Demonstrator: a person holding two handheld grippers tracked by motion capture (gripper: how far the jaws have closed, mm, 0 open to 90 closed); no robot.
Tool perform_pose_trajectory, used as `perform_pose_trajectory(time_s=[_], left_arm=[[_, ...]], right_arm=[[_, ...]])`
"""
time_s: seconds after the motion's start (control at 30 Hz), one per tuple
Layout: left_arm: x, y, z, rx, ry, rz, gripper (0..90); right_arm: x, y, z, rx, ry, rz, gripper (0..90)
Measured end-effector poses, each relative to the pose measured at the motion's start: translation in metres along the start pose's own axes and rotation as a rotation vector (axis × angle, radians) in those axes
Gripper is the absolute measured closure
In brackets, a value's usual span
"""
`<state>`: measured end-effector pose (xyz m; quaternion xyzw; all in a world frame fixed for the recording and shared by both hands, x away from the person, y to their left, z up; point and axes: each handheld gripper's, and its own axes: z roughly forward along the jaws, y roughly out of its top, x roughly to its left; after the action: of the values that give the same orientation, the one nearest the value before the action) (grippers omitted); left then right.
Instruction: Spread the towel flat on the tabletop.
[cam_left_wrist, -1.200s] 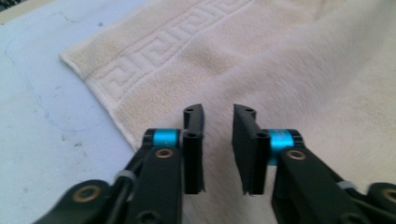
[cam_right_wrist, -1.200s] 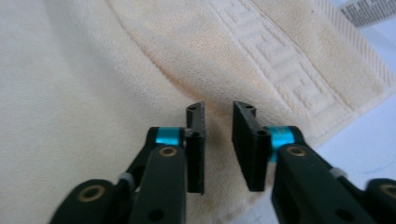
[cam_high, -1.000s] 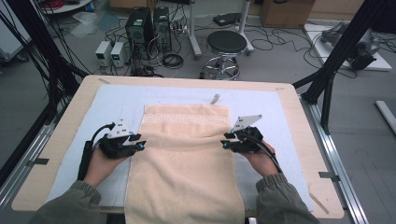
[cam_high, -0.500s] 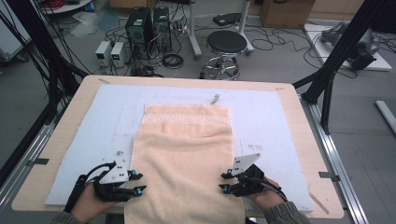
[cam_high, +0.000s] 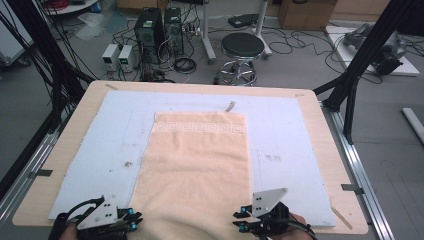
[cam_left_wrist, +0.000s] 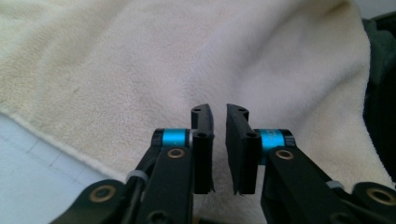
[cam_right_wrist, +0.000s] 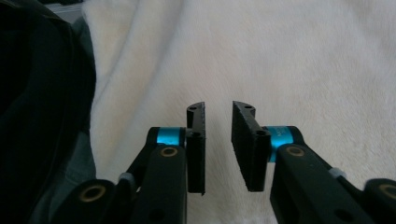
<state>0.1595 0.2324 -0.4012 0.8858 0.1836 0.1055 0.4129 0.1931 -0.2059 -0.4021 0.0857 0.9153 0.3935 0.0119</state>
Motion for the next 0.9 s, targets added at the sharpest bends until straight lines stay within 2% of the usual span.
perform_pose_trajectory(time_s=[0.07,0.1,0.2,0.3,0.33,0.4,0.43,0.47,0.53,0.6,0.67,0.8,0.9], left_arm=[[0.000,0.000,0.003,-0.003,0.020,-0.009,67.7],[0.002,0.000,0.008,-0.001,0.014,-0.015,65.4],[0.011,0.000,0.027,0.026,0.024,-0.027,57.2],[0.023,-0.005,0.044,0.052,0.024,-0.040,56.4],[0.027,-0.007,0.047,0.065,0.010,-0.039,58.5],[0.030,-0.010,0.047,0.041,-0.008,-0.034,70.1],[0.031,-0.011,0.046,0.045,-0.021,-0.034,80.1],[0.031,-0.010,0.045,0.054,-0.032,-0.024,82.2],[0.032,-0.009,0.043,0.067,-0.061,0.002,84.3],[0.032,-0.007,0.038,0.067,-0.097,0.016,83.7],[0.035,-0.003,0.033,0.046,-0.101,0.037,78.5],[0.051,0.007,0.028,-0.016,-0.066,0.003,62.2],[0.063,0.011,0.032,-0.048,-0.030,-0.017,57.8]], right_arm=[[-0.001,0.002,0.000,0.007,-0.039,-0.015,68.1],[-0.004,0.002,0.002,0.012,-0.054,-0.012,66.0],[-0.025,0.004,0.012,0.036,-0.105,-0.004,61.6],[-0.048,0.002,0.025,0.055,-0.097,0.033,61.2],[-0.053,0.001,0.029,0.061,-0.092,0.038,61.7],[-0.057,-0.002,0.037,0.093,-0.070,0.043,65.3],[-0.058,-0.004,0.038,0.071,-0.069,0.047,75.2],[-0.058,-0.005,0.037,0.071,-0.055,0.055,83.3],[-0.058,-0.006,0.034,0.079,-0.032,0.041,85.4],[-0.054,-0.005,0.032,0.093,-0.004,0.031,85.4],[-0.049,-0.006,0.028,0.084,-0.007,0.029,83.7],[-0.055,-0.006,0.020,0.037,-0.026,0.058,74.8],[-0.067,-0.004,0.016,-0.017,-0.063,0.099,67.0]])
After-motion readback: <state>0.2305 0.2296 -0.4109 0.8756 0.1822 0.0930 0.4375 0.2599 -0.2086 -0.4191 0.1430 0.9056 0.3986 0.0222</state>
